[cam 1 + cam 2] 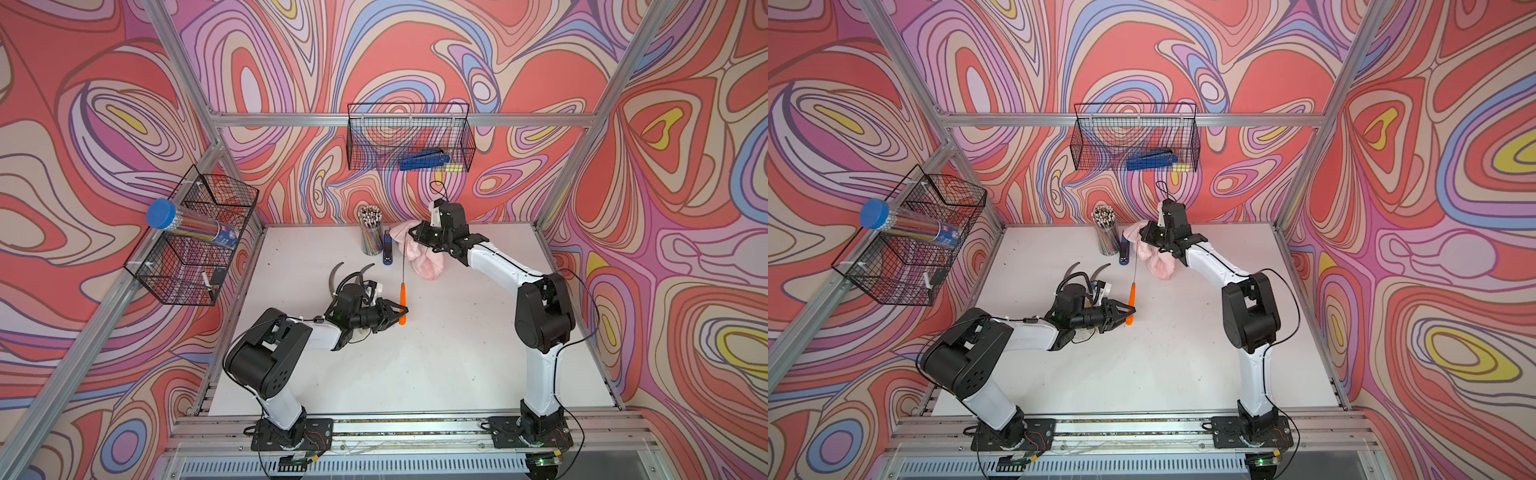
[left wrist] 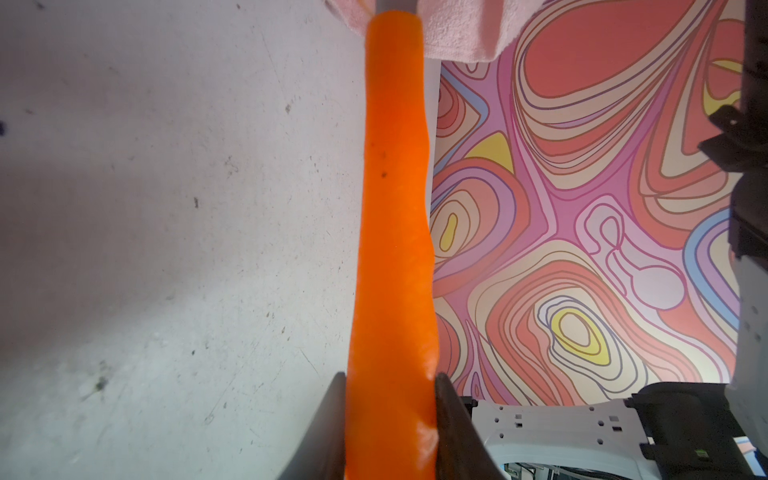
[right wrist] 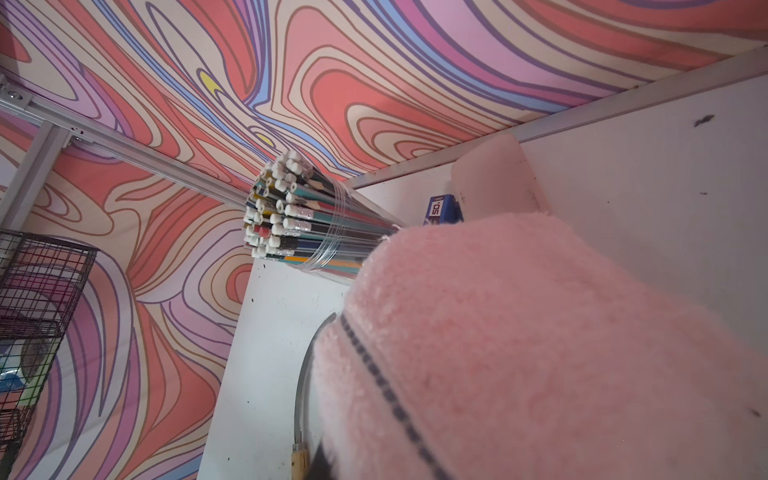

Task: Wipe small sickles with rags
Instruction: Wipe the small sickle.

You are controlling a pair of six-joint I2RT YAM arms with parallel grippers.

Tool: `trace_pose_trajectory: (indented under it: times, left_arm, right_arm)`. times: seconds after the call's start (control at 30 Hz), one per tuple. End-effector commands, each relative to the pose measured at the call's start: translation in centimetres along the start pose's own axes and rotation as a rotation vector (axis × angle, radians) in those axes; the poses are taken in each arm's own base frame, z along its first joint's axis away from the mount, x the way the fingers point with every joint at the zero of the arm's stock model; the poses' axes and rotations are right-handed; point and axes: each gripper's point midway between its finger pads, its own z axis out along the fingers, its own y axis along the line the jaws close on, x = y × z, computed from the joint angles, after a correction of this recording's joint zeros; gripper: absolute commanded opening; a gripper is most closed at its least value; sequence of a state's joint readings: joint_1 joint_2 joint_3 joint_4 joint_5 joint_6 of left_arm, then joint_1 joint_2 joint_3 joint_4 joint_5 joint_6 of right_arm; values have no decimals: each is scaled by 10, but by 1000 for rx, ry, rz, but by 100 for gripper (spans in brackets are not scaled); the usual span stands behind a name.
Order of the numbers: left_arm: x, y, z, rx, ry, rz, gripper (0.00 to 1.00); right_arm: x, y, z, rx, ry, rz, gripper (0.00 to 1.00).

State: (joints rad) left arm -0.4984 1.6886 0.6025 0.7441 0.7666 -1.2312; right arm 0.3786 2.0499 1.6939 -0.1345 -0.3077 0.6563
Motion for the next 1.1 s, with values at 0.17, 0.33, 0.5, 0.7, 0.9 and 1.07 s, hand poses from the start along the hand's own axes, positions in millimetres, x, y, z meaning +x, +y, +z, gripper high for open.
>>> trace_pose_trajectory:
  times: [0.17, 0.33, 0.5, 0.7, 0.9, 1.07]
  left_arm:
    - [-3, -20, 0, 47, -2, 59, 0]
    - [-2, -20, 0, 47, 0, 59, 0]
    - [-3, -17, 2, 41, 2, 54, 0]
    - [-3, -13, 3, 34, 2, 50, 0]
    - [-4, -10, 4, 28, 3, 46, 0]
    - [-4, -9, 5, 24, 4, 47, 0]
  right_arm:
    - [29, -23, 13, 0, 55, 33, 0]
    - [50, -32, 21, -23, 98, 60, 0]
    - [75, -34, 18, -79, 147, 100, 0]
    - [100, -36, 9, -106, 181, 133, 0]
    - [111, -27, 1, -146, 197, 162, 0]
    - [111, -15, -3, -173, 202, 166, 0]
